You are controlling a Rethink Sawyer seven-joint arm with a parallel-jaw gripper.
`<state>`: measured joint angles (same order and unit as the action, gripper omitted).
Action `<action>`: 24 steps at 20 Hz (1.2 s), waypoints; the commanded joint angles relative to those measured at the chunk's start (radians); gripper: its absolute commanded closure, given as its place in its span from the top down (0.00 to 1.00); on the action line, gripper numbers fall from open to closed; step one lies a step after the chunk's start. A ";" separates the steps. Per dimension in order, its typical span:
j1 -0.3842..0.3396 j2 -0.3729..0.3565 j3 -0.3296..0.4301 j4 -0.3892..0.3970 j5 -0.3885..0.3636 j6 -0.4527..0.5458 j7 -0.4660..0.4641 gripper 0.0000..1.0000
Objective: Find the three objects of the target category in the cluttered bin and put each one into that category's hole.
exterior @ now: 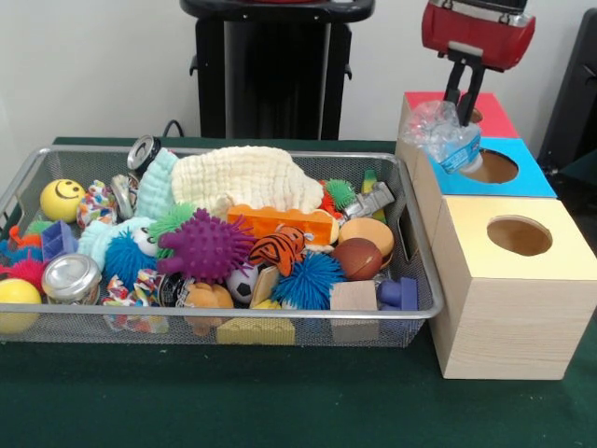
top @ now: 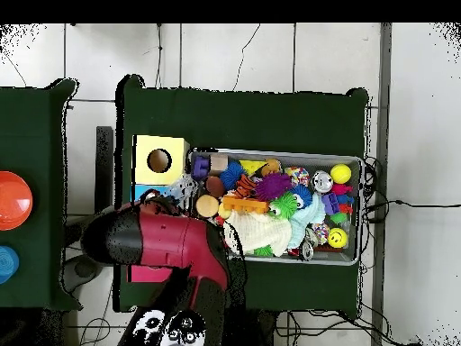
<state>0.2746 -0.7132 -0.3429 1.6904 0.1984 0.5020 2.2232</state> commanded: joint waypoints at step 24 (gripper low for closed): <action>0.212 0.214 -0.155 -0.030 0.106 -0.111 0.310 0.00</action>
<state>0.4858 -0.5814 -0.4775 1.6908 0.2535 0.4597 2.2325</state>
